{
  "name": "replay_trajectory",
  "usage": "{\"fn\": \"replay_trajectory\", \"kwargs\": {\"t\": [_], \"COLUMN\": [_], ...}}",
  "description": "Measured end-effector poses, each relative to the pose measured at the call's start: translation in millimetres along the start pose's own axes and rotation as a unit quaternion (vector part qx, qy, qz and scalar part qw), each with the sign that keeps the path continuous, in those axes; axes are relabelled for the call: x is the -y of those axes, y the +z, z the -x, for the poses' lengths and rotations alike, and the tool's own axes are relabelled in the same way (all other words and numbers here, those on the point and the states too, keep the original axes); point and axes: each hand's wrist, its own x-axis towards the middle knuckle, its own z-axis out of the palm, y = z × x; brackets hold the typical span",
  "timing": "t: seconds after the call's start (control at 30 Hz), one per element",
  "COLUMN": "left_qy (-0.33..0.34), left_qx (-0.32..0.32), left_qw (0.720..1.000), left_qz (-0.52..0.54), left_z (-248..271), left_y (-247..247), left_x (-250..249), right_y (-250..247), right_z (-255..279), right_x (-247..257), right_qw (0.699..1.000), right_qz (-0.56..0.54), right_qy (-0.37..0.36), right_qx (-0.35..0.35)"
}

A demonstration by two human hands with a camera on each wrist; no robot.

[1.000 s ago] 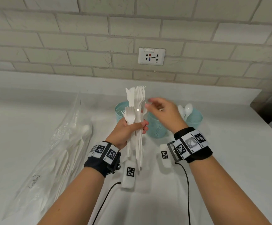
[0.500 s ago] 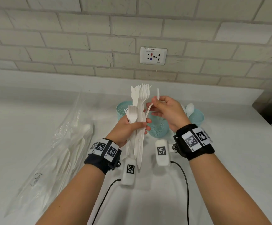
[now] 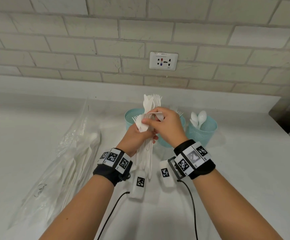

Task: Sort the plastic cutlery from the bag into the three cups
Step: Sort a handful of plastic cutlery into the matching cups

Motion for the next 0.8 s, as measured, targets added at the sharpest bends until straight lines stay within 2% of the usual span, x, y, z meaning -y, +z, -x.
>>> {"fn": "replay_trajectory", "kwargs": {"t": [0.13,0.3,0.43,0.67,0.8], "left_qy": [-0.002,-0.009,-0.018,-0.031,-0.037], "left_qx": [-0.018,-0.026,-0.032,-0.04,-0.052], "left_qw": [1.0,0.999,0.999,0.999,0.998], "left_qz": [-0.008,-0.024,-0.02,-0.008,0.001], "left_z": [0,2,0,-1,-1], "left_y": [-1,-1,-2,-4,-6], "left_x": [-1,5,7,7,7], "right_y": [-7,-27,-41,-68,-63], "right_z": [-4,-14,-25,-49,-57], "right_x": [7,14,14,14,10], "right_qw": [0.998,0.987,0.978,0.952,0.963], "right_qz": [-0.056,-0.128,-0.167,-0.167,-0.131], "right_qy": [-0.009,-0.038,-0.047,-0.053,-0.061], "right_qx": [-0.019,-0.089,-0.117,-0.249,-0.228]}}
